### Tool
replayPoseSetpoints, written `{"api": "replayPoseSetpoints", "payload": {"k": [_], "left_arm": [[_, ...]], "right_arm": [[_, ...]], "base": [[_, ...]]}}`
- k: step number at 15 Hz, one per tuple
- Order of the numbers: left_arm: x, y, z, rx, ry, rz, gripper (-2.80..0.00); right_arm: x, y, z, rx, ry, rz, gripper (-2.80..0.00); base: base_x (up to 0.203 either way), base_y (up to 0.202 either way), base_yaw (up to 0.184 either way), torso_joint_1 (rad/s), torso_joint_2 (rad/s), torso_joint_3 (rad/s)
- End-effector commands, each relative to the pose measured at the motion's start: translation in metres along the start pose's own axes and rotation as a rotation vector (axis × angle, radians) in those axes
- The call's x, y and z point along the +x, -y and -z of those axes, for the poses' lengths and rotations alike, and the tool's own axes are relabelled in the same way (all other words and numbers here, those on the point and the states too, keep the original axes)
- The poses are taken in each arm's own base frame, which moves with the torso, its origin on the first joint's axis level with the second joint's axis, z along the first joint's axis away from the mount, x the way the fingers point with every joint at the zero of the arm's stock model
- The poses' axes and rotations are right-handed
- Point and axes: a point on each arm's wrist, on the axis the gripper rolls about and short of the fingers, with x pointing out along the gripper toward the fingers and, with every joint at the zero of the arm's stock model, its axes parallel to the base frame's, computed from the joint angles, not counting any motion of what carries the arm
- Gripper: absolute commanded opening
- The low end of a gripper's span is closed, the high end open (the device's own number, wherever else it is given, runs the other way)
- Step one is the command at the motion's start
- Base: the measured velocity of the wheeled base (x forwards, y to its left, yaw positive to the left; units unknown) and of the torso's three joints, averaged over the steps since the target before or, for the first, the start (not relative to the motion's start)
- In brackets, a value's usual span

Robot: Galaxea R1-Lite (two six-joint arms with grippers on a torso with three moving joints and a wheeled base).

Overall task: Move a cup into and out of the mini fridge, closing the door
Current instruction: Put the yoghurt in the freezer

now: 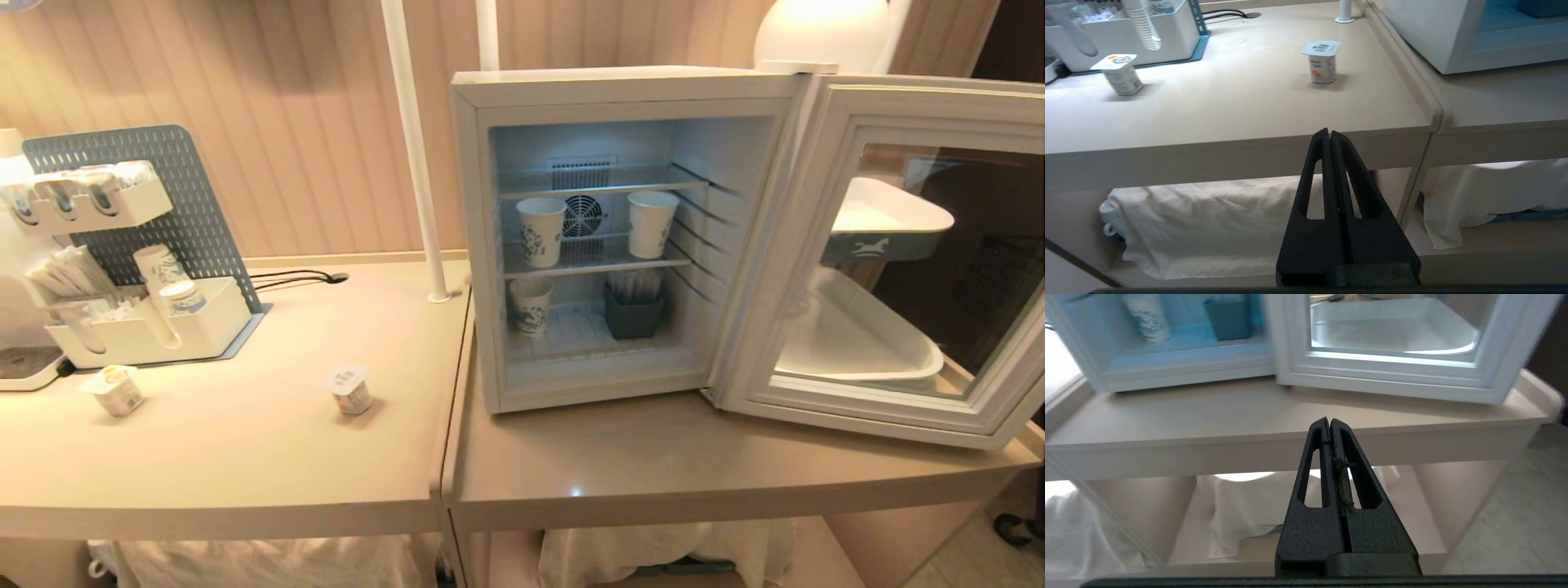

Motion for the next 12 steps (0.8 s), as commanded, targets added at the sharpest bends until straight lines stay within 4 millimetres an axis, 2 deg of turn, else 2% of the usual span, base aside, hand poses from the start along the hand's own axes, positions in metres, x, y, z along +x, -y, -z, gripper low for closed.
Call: {"api": "replayPoseSetpoints", "payload": {"k": [1, 12], "left_arm": [[0.0001, 0.0, 0.0, 0.0, -0.001, 0.0, -2.8], [0.0001, 0.0, -0.0004, 0.007, -0.001, 0.003, -2.8]], "right_arm": [[0.0, 0.0, 0.0, 0.0, 0.0, 0.0, -2.8], [0.0, 0.0, 0.0, 0.0, 0.0, -0.001, -2.8]], "base": [[0.0, 0.192, 0.001, 0.002, 0.0, 0.002], [0.0, 0.192, 0.001, 0.002, 0.0, 0.003]]}}
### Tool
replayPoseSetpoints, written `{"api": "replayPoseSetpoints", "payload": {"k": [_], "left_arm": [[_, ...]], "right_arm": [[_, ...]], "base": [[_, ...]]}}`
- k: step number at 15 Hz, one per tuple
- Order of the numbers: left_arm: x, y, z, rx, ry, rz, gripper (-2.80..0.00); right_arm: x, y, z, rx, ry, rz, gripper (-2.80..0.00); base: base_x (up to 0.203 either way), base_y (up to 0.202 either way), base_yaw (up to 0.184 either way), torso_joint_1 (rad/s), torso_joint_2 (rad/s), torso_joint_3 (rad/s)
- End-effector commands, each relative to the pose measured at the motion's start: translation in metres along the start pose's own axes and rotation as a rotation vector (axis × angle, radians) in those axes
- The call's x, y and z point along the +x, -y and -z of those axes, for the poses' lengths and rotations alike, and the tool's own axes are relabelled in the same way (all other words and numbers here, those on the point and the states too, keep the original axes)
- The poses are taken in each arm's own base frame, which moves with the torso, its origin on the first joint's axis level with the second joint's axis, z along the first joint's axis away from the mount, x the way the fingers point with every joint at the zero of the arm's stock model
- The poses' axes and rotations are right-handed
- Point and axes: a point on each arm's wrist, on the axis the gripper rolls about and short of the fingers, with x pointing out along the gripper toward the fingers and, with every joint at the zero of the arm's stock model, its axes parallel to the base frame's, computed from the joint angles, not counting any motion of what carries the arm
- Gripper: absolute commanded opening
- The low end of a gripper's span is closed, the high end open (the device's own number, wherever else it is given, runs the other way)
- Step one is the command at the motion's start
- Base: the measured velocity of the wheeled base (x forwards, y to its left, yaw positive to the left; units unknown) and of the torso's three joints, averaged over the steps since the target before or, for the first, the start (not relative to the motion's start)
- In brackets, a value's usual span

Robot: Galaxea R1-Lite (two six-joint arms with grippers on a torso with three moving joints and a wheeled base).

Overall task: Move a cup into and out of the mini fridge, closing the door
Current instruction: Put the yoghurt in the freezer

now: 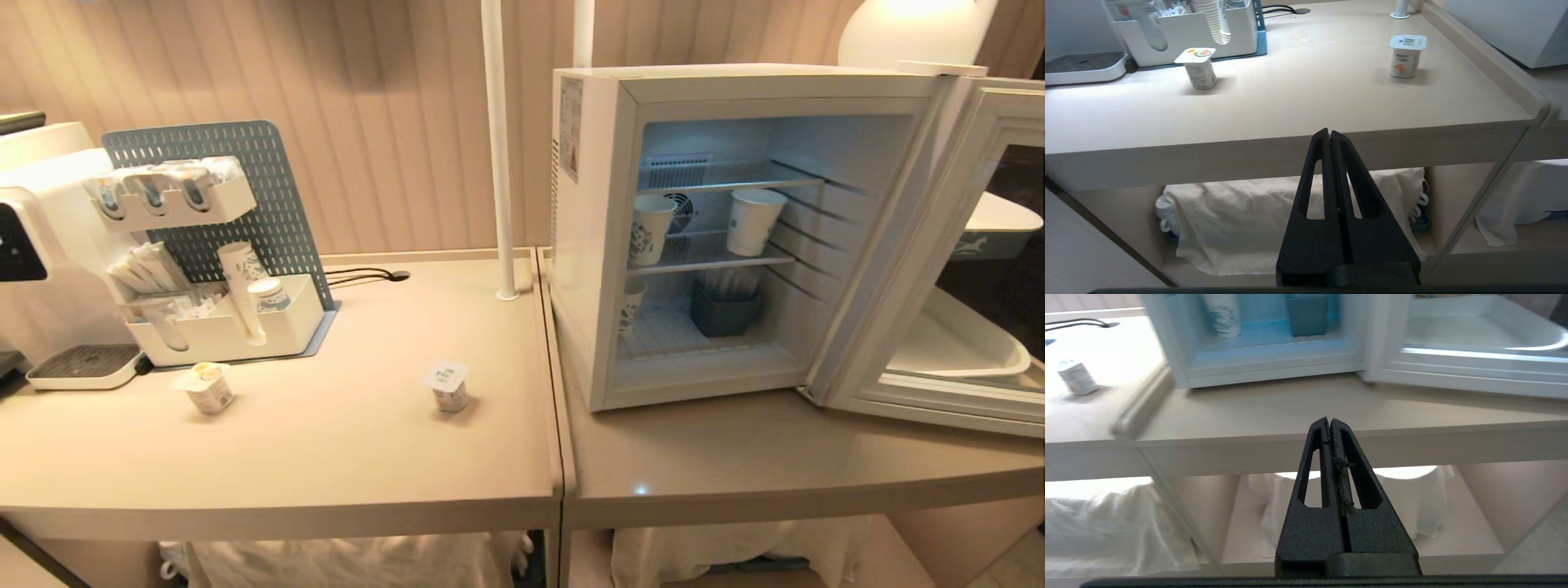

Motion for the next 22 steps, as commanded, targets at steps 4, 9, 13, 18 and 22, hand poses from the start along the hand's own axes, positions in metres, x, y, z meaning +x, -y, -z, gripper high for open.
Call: {"api": "replayPoseSetpoints", "payload": {"k": [4, 9, 13, 18, 22], "left_arm": [[0.0001, 0.0, -0.0004, 0.0, 0.002, -0.001, -2.8], [0.0001, -0.0001, -0.0007, 0.01, 0.005, -0.002, -2.8], [0.0001, -0.0001, -0.0008, 0.006, 0.007, -0.004, -2.8], [0.0001, -0.0001, -0.0008, 0.0, 0.007, -0.004, -2.8], [0.0001, -0.0001, -0.0008, -0.003, 0.007, -0.004, -2.8]], "right_arm": [[0.0, 0.0, 0.0, 0.0, 0.0, -0.001, -2.8], [0.0, 0.0, 0.0002, 0.0, -0.002, -0.001, -2.8], [0.0, 0.0, 0.0, 0.0, 0.0, 0.0, -2.8], [0.0, 0.0, 0.0, 0.0, 0.0, -0.001, -2.8], [0.0, 0.0, 0.0, 0.0, 0.0, 0.0, -2.8]], "base": [[0.0, 0.193, 0.002, 0.002, 0.0, 0.001], [0.0, 0.191, 0.001, 0.004, 0.0, 0.003], [0.0, 0.191, 0.0, 0.003, 0.0, 0.002], [0.0, 0.192, 0.0, 0.004, 0.01, 0.001], [0.0, 0.188, 0.002, 0.003, 0.0, 0.003]]}}
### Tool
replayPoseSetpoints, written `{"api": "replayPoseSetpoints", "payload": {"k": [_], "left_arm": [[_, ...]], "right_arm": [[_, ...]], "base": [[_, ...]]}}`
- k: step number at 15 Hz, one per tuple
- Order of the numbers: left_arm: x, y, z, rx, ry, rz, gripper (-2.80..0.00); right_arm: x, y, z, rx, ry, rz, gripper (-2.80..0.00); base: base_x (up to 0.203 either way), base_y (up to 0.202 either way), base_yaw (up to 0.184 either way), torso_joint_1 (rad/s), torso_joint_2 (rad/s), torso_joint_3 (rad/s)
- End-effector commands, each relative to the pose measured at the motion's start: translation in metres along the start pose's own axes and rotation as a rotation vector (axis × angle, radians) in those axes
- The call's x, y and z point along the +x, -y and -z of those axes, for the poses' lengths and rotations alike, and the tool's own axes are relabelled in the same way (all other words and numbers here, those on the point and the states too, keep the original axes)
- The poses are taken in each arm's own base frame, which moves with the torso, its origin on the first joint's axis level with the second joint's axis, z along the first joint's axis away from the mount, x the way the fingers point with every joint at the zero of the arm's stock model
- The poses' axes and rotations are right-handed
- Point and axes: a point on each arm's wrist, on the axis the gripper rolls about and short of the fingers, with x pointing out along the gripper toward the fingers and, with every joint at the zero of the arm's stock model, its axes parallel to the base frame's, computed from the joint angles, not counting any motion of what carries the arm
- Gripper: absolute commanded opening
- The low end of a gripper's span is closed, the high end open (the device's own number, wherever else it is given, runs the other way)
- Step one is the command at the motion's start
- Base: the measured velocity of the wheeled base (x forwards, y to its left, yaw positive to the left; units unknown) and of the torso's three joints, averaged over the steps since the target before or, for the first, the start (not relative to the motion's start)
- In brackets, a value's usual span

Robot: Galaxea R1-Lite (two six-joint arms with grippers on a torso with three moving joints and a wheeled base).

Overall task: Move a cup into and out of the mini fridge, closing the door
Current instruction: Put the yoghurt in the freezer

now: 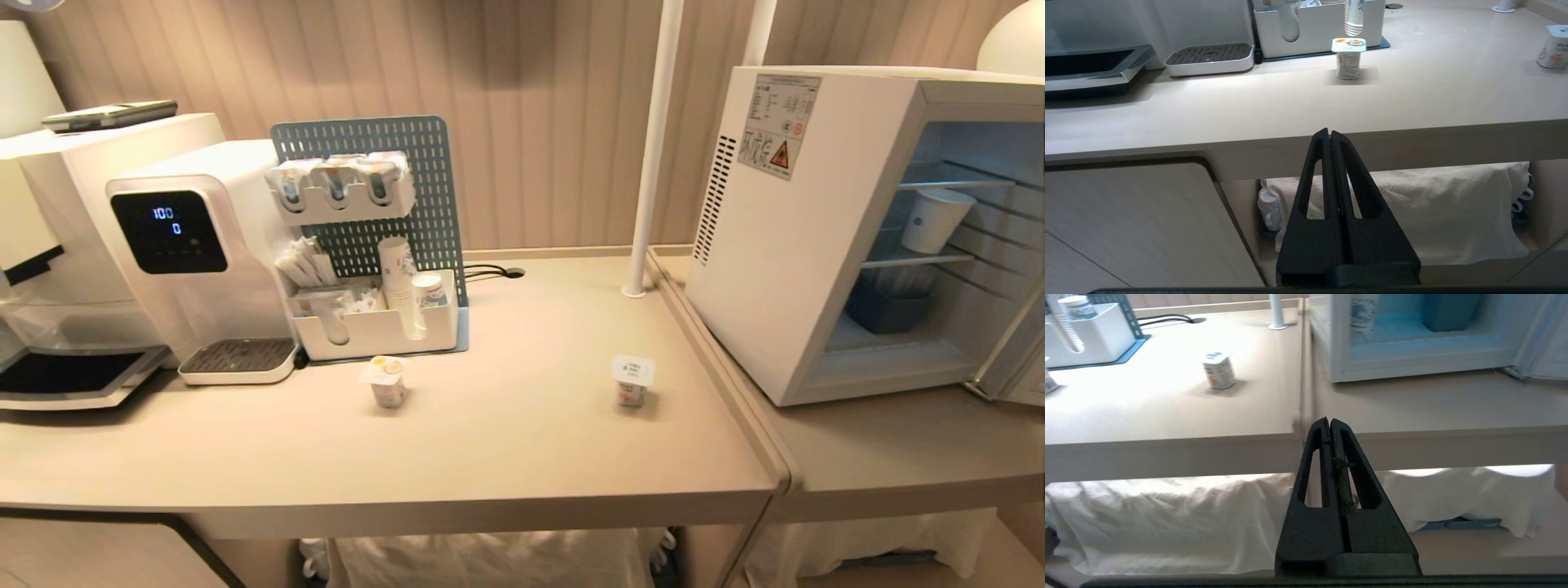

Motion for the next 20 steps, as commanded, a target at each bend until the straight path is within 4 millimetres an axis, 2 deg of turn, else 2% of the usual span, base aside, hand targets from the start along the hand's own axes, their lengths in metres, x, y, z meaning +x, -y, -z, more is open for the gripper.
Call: {"api": "replayPoseSetpoints", "payload": {"k": [1, 7, 20], "left_arm": [[0.0001, 0.0, 0.0, -0.001, -0.002, 0.0, -2.8], [0.0, 0.0, -0.0002, -0.04, 0.002, 0.0, -2.8], [0.0001, 0.0, -0.0002, -0.04, 0.001, 0.0, -2.8]], "right_arm": [[0.0, 0.0, 0.0, -0.001, 0.0, -0.001, -2.8], [-0.0001, -0.0001, 0.0004, -0.063, -0.002, -0.004, -2.8], [-0.0005, -0.0004, -0.0005, -0.117, -0.001, -0.016, -2.8]], "base": [[0.0, 0.195, 0.002, 0.0, 0.0, 0.002], [0.0, 0.167, 0.0, 0.002, 0.0, 0.004], [0.0, 0.0, 0.0, 0.0, 0.0, 0.0]]}}
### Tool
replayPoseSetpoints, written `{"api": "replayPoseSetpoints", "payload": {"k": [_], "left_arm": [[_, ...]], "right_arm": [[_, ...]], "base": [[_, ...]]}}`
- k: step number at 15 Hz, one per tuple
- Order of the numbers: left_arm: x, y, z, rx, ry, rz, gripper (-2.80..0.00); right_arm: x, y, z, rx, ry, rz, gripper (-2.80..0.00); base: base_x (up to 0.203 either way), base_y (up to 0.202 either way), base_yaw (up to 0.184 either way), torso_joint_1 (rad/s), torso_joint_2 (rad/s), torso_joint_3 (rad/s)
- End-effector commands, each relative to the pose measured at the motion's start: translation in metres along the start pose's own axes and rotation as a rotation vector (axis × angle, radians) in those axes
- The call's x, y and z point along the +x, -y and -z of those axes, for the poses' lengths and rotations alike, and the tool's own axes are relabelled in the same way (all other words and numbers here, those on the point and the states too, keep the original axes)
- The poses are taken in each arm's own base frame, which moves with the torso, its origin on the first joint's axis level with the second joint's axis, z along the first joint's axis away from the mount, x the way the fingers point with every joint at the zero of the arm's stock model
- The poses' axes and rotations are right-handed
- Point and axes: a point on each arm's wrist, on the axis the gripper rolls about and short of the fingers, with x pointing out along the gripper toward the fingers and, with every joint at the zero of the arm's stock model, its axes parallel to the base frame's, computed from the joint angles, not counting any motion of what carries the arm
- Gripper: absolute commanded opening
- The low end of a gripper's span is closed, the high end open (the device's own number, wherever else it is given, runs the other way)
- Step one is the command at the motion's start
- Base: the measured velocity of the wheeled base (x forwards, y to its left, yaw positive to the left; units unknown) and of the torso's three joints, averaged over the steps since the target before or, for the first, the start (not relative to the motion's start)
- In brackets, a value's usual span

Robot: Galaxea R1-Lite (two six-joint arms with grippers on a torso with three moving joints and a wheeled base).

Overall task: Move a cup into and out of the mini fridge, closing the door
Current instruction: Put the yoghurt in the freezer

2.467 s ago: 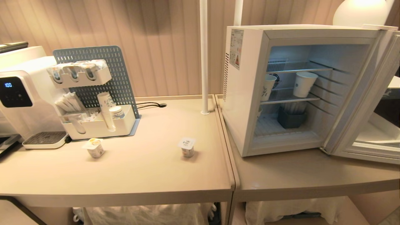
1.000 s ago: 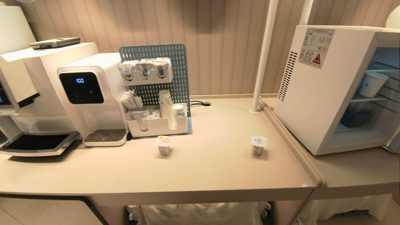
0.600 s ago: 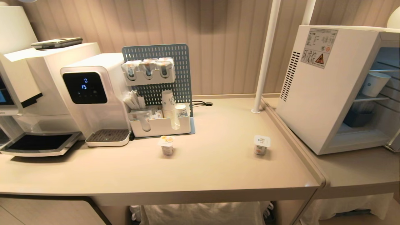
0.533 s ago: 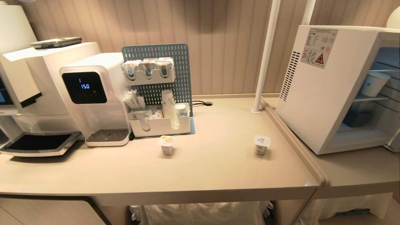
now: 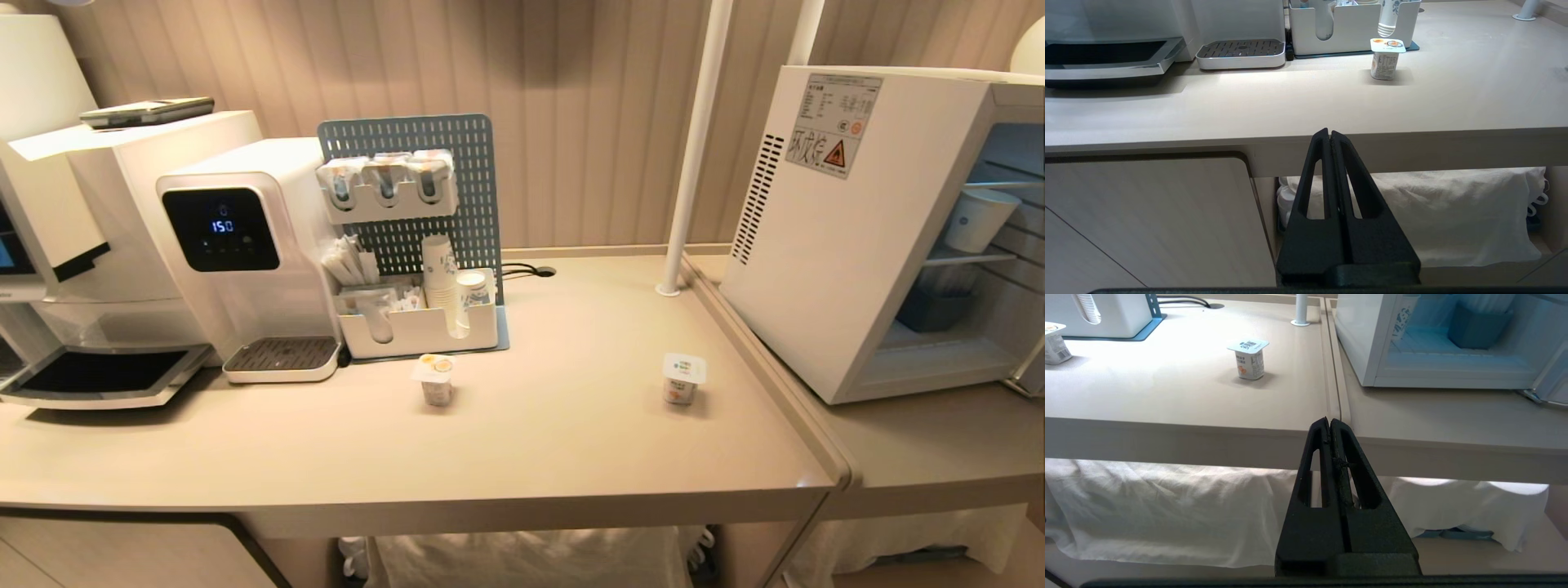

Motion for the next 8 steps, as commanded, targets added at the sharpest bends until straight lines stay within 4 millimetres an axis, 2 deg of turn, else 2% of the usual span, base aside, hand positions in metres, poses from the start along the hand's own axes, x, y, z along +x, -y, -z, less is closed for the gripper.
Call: {"api": "replayPoseSetpoints", "payload": {"k": [1, 8], "left_arm": [[0.0001, 0.0, 0.0, 0.0, -0.002, -0.001, -2.8], [0.0001, 0.0, 0.0, 0.0, -0.002, -0.001, -2.8]], "right_arm": [[0.0002, 0.0, 0.0002, -0.003, 0.009, -0.002, -2.8], [0.0005, 0.0, -0.0001, -0.004, 0.018, 0.0, -2.8]], "base": [[0.0, 0.0, 0.0, 0.0, 0.0, 0.0], [0.0, 0.0, 0.0, 0.0, 0.0, 0.0]]}}
